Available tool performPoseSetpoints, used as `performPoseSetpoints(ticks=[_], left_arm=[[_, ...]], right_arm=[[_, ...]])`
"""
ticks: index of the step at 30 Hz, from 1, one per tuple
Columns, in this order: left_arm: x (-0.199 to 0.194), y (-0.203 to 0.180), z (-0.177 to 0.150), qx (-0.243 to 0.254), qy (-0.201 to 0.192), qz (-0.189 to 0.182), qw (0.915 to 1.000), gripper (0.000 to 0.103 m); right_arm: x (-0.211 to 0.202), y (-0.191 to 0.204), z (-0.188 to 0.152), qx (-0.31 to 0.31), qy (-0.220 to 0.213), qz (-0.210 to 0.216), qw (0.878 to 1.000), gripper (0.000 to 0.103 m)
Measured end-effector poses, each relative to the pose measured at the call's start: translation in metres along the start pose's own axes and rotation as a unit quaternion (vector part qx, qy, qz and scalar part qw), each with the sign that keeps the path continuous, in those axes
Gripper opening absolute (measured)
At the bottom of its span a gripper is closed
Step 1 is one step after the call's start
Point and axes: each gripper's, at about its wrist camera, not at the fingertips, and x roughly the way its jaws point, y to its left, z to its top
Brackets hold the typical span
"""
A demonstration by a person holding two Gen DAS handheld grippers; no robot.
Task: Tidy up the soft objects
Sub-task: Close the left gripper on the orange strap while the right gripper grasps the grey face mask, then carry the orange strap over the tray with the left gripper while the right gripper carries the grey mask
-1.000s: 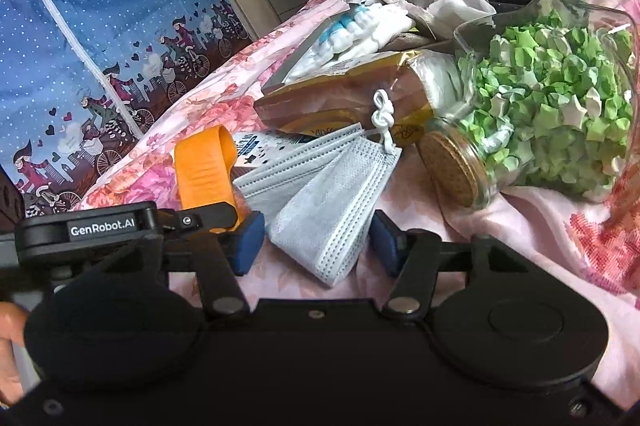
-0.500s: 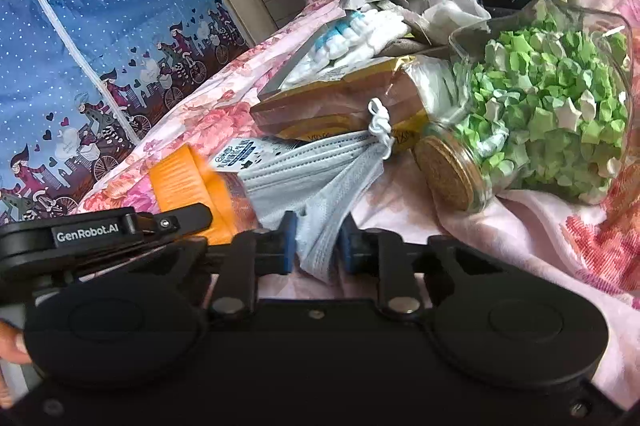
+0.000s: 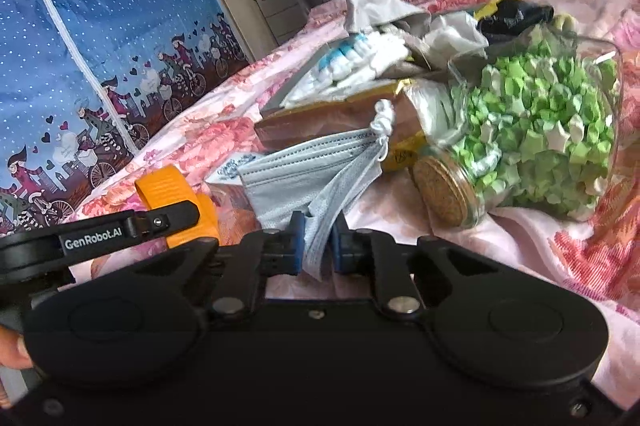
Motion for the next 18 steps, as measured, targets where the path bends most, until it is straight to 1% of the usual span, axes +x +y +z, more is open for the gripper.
performPoseSetpoints(ticks=[4, 7, 10, 12, 14, 18], left_arm=[[-0.01, -0.009, 0.003, 0.038, -0.04, 0.018, 0.9983, 0.007], [-0.014, -0.013, 0.004, 0.056, -0.059, 0.026, 0.9963, 0.007], [-0.017, -0.019, 0.004, 0.083, -0.075, 0.037, 0.993, 0.007], [-0.02, -0.025, 0.002, 0.109, -0.088, 0.045, 0.9892, 0.007], [-0.022, -0.033, -0.001, 0.139, -0.101, 0.052, 0.9838, 0.007], [-0.027, -0.047, -0.009, 0.192, -0.125, 0.064, 0.9712, 0.007]], right_arm=[[-0.008, 0.003, 0.002, -0.012, -0.025, 0.001, 1.0, 0.007], [-0.014, 0.006, 0.004, -0.025, -0.048, 0.009, 0.998, 0.006], [-0.024, 0.017, 0.006, -0.065, -0.084, 0.008, 0.994, 0.006], [-0.028, 0.024, 0.007, -0.09, -0.103, 0.002, 0.991, 0.006], [-0.028, 0.028, 0.007, -0.106, -0.113, -0.001, 0.988, 0.006], [-0.028, 0.03, 0.008, -0.116, -0.124, -0.005, 0.985, 0.006]])
